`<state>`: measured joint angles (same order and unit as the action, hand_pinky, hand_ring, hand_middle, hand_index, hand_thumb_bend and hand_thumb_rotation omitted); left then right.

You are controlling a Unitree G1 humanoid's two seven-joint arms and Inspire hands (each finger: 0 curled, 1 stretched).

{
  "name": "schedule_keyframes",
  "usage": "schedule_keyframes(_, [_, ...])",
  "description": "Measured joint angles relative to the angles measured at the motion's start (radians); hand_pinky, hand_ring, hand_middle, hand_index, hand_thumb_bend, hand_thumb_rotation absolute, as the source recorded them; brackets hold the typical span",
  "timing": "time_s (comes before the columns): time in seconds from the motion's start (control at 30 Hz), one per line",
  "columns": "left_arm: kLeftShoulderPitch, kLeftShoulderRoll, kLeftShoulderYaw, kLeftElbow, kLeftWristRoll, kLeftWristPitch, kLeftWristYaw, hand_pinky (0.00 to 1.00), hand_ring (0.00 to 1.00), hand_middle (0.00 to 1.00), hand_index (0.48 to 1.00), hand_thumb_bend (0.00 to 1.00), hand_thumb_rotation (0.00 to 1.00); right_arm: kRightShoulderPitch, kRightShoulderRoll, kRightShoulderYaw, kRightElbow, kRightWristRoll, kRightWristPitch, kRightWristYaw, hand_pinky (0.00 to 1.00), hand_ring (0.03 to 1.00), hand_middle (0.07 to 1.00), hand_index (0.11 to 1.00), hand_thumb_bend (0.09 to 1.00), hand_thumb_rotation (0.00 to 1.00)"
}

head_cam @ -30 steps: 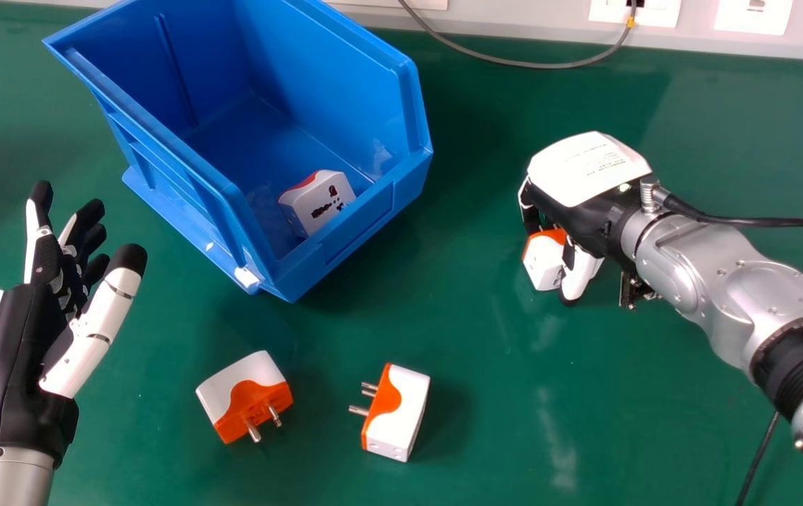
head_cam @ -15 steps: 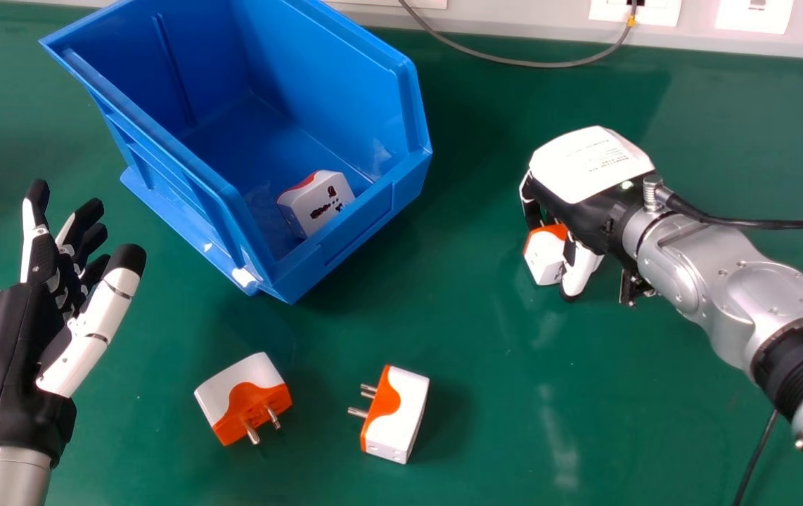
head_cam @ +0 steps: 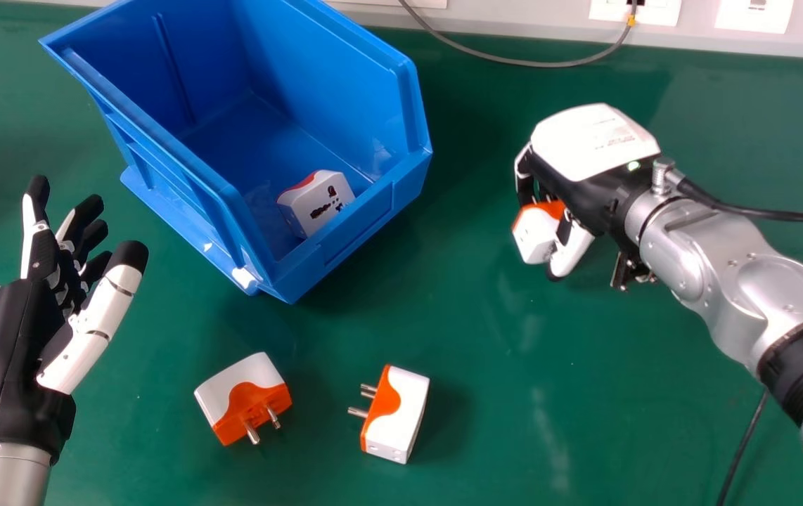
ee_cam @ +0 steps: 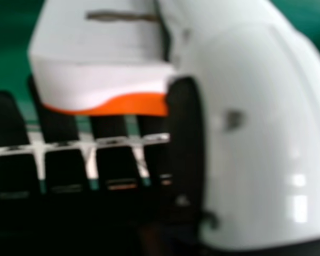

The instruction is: Pick all objects and put in blue box

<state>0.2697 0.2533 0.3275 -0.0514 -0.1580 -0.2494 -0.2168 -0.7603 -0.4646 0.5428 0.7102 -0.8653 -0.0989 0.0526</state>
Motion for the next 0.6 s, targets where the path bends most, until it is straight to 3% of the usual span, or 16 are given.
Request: schedule_keyframes(0.6, [-0.017,0.001,-0.003,0.008,0.0,0.002,0.001,0.91,0.95,0.96,0.937,0.53,0.56,0.202,-0.116,-0.146,-0.558,0.076,-0.088,0.08,0.34,0.434,0.511,0.484,0.495,0.0])
